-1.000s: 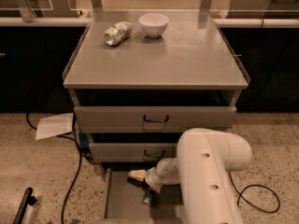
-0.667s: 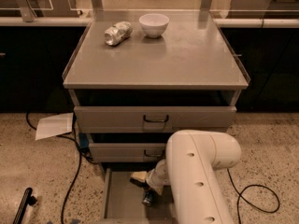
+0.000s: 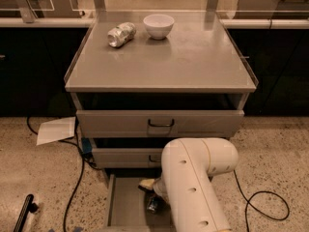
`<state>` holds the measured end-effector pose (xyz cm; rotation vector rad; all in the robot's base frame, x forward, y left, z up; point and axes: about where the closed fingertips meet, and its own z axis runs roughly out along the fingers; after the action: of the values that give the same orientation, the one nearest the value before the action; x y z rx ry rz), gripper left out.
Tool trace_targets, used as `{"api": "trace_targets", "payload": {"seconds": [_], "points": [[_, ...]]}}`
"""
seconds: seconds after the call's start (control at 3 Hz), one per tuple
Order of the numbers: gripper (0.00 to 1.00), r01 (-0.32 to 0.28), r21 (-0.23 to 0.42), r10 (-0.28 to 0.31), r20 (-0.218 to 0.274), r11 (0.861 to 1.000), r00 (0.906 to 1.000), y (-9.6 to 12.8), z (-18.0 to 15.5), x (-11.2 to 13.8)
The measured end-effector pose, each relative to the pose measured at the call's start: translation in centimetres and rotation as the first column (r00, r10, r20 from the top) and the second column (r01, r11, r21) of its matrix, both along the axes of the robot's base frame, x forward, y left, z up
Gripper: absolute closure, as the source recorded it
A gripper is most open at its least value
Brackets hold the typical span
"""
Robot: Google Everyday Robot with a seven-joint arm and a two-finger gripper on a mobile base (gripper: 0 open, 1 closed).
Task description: Pick redbull can from bottom drawer and place on counter
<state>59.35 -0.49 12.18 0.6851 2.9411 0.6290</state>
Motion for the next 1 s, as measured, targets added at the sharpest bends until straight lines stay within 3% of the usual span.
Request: {"api": "trace_targets", "payload": {"seconds": [0.33,1.0], "points": [[0.00,0.008,0.008,-0.008,-0.010,1.000,0.9999,0.08,-0.47,0.09],[0.42,0.008,0.008,-0.008,-0.010,1.000,0.9999,0.09,-0.47,0.08]]}}
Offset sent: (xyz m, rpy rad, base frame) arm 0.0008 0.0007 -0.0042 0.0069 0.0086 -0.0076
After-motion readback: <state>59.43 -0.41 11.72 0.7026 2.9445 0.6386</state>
